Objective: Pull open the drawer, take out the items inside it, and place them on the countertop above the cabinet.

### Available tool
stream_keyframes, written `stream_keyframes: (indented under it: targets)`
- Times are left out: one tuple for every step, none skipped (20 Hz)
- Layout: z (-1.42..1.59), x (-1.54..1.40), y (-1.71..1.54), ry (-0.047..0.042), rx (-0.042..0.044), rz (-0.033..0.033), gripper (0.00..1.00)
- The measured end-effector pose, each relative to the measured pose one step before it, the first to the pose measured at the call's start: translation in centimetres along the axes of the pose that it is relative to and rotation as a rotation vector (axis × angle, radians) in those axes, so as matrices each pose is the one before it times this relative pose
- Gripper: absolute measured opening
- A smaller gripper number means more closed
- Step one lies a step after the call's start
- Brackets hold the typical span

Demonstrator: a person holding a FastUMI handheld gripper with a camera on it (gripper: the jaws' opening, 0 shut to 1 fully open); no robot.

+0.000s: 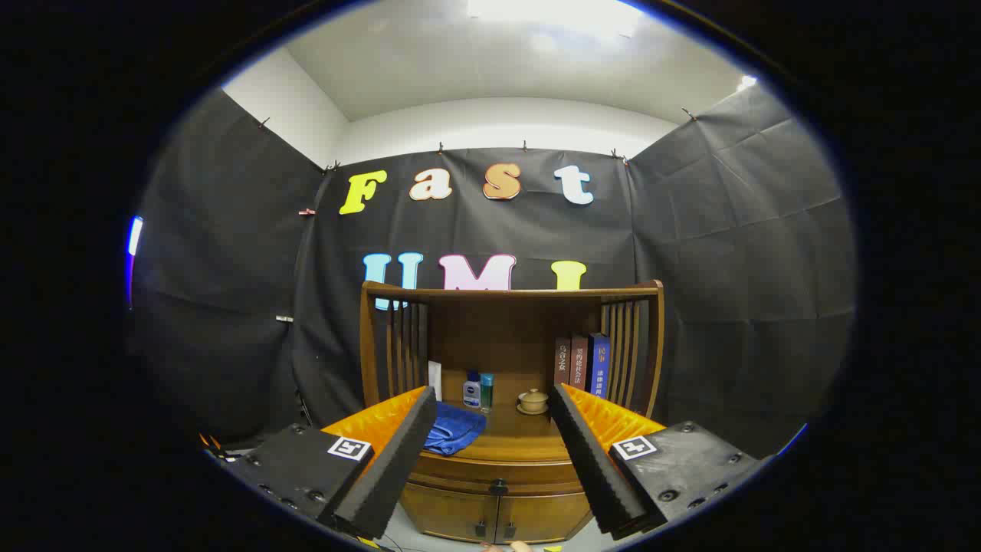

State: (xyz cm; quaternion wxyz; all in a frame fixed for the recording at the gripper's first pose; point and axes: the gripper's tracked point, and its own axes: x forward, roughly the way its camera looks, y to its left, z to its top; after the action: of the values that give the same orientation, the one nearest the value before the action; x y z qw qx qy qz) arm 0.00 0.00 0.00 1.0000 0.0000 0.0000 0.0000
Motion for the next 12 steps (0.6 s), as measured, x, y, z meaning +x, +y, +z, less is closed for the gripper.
stream_keyframes:
  targets:
    - [-0.023, 0.013, -0.077, 0.0028, 0.00077, -0.00216, 0.98]
    - [-0.021, 0.046, 0.022, 0.0011, 0.00168, 0.00107, 0.98]
    - [0.051, -0.011, -0.044, -0.00199, 0.00056, -0.00115, 0.98]
    - [0.027, 0.004, 0.01, -0.001, -0.0005, 0.00045, 0.98]
    - [0.171, 0.063, 0.1, -0.00319, 0.00238, 0.00078, 0.98]
    - [0.047, 0.09, 0.121, -0.00316, 0.00364, 0.00193, 0.98]
    - [0.019, 0.14, -0.179, 0.00347, 0.00139, -0.00771, 0.98]
    - [-0.119, 0.057, -0.194, 0.00317, -0.00007, -0.00492, 0.98]
    - [-0.037, 0.019, 0.041, 0.00265, -0.00218, 0.00031, 0.98]
    - [-0.005, -0.013, 0.011, 0.0023, -0.0026, -0.00221, 0.98]
    - [0.029, -0.044, -0.084, 0.00165, -0.00251, -0.00417, 0.98]
    - [-0.039, 0.058, -0.005, 0.00051, -0.00286, -0.00346, 0.98]
